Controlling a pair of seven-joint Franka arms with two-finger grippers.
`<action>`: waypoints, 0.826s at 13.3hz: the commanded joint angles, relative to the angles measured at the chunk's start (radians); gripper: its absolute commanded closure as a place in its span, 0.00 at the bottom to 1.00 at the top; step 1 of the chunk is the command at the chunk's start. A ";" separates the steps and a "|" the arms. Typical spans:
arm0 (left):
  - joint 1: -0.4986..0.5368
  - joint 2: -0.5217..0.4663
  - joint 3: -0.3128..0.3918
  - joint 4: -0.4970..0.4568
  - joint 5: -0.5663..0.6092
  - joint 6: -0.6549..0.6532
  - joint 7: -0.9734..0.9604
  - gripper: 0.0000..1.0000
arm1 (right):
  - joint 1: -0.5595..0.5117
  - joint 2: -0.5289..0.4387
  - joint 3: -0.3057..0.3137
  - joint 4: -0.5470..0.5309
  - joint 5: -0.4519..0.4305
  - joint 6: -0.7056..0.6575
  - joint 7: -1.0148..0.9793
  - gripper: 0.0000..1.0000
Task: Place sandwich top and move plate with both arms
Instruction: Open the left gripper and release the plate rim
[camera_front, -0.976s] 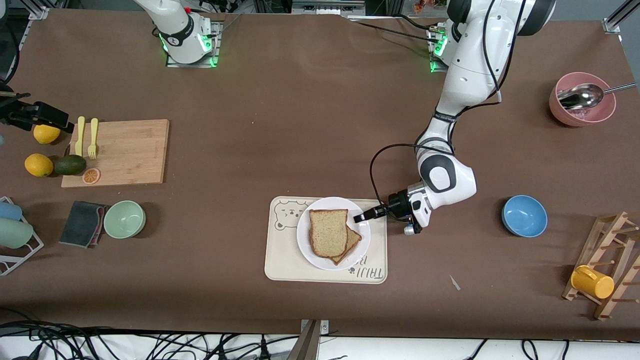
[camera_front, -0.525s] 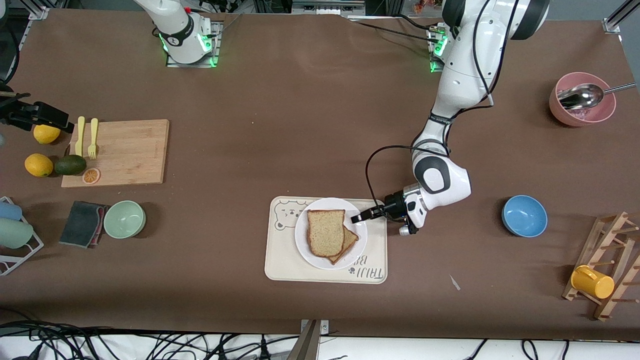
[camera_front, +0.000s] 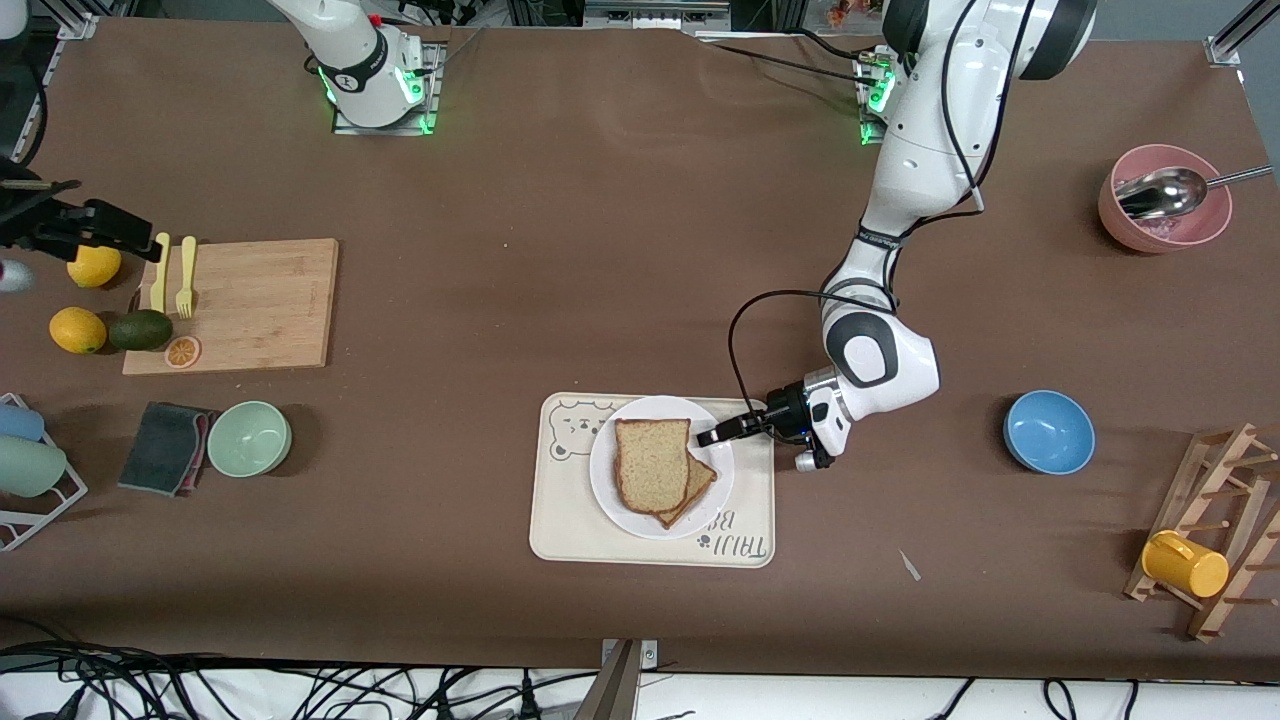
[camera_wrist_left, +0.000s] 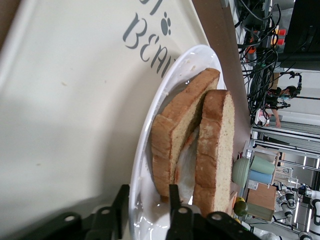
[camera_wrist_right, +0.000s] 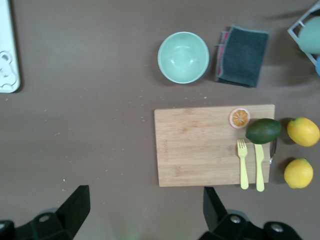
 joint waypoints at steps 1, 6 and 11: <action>-0.006 -0.024 0.014 0.005 0.025 0.004 -0.026 0.47 | -0.007 0.001 0.007 0.020 0.005 -0.017 -0.005 0.00; 0.035 -0.117 0.014 -0.047 0.173 0.004 -0.032 0.00 | -0.016 0.004 0.005 0.019 0.008 -0.015 -0.005 0.00; 0.104 -0.265 0.013 -0.171 0.464 0.004 -0.035 0.00 | -0.018 0.004 0.004 0.019 0.007 -0.014 -0.006 0.00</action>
